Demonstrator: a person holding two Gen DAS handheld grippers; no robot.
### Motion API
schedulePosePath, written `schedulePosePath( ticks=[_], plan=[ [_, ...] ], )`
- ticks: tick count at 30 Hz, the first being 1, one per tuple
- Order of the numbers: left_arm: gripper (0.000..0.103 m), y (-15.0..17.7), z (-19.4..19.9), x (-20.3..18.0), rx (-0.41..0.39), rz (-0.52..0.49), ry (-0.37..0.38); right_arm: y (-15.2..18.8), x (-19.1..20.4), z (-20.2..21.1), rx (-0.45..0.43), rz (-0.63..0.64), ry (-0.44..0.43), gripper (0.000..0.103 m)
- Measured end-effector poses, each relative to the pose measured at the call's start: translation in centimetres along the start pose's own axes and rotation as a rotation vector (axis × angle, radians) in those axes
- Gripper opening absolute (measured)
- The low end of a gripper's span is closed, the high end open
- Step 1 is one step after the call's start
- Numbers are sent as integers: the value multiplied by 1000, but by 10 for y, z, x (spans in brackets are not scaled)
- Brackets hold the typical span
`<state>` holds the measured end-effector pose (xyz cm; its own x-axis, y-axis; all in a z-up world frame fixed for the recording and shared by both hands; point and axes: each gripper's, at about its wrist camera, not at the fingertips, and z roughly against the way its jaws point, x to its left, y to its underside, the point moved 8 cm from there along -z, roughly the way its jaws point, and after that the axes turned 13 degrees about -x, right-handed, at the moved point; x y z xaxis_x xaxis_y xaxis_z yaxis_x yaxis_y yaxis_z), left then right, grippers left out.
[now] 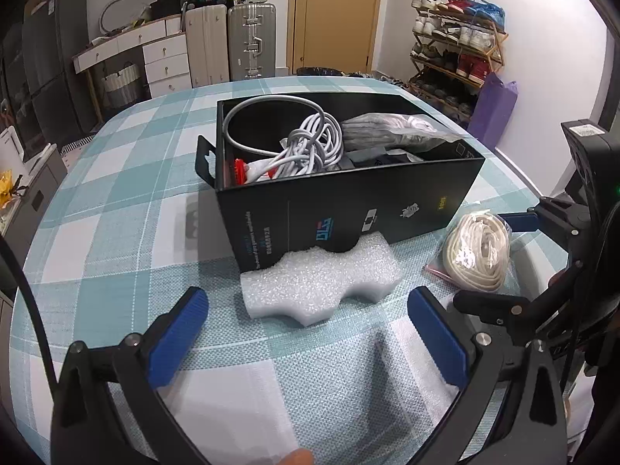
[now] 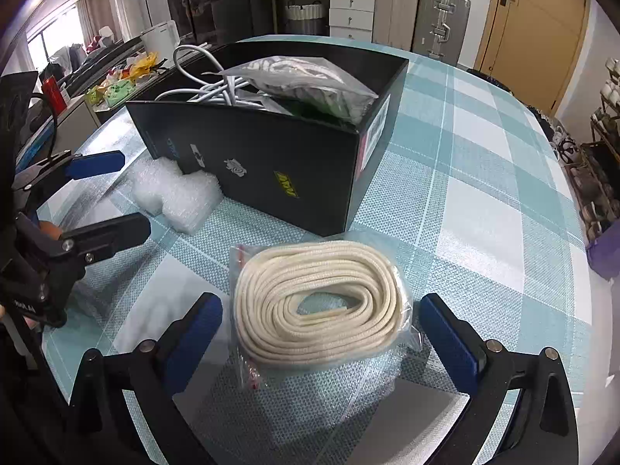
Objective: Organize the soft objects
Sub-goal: 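Grasp the white foam piece with the left tool while the right grasps the bagged cream strap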
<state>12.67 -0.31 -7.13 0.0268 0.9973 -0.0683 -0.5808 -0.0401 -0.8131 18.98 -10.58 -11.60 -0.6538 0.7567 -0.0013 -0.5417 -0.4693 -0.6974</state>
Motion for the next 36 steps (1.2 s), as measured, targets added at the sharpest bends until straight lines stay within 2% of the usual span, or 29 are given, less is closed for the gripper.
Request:
schedulePosePath(
  ticks=[8,10,12,17,28,31,36],
  plan=[
    [103,2,-5,-4,38,-13,-11,-2,1,0,-11,-5,2,100],
    [103,1,-5,-6,39,-16,-9,-3,3,2,-17,-1,-5,93],
    [103,1,-6,-6,39,-16,-20,-4,5,5,-29,9,-13,81],
    [103,-1,-9,-10,47,-25,-24,-4,9,9,-33,25,-25,73],
    [103,-1,-22,-12,95,-24,-61,-3,7,10,-25,26,-33,73],
    [103,0,-24,-15,102,-25,-46,-3,8,11,-26,28,-32,73],
    [97,2,-27,-9,107,11,-43,-2,7,11,-28,28,-34,73]
  ],
)
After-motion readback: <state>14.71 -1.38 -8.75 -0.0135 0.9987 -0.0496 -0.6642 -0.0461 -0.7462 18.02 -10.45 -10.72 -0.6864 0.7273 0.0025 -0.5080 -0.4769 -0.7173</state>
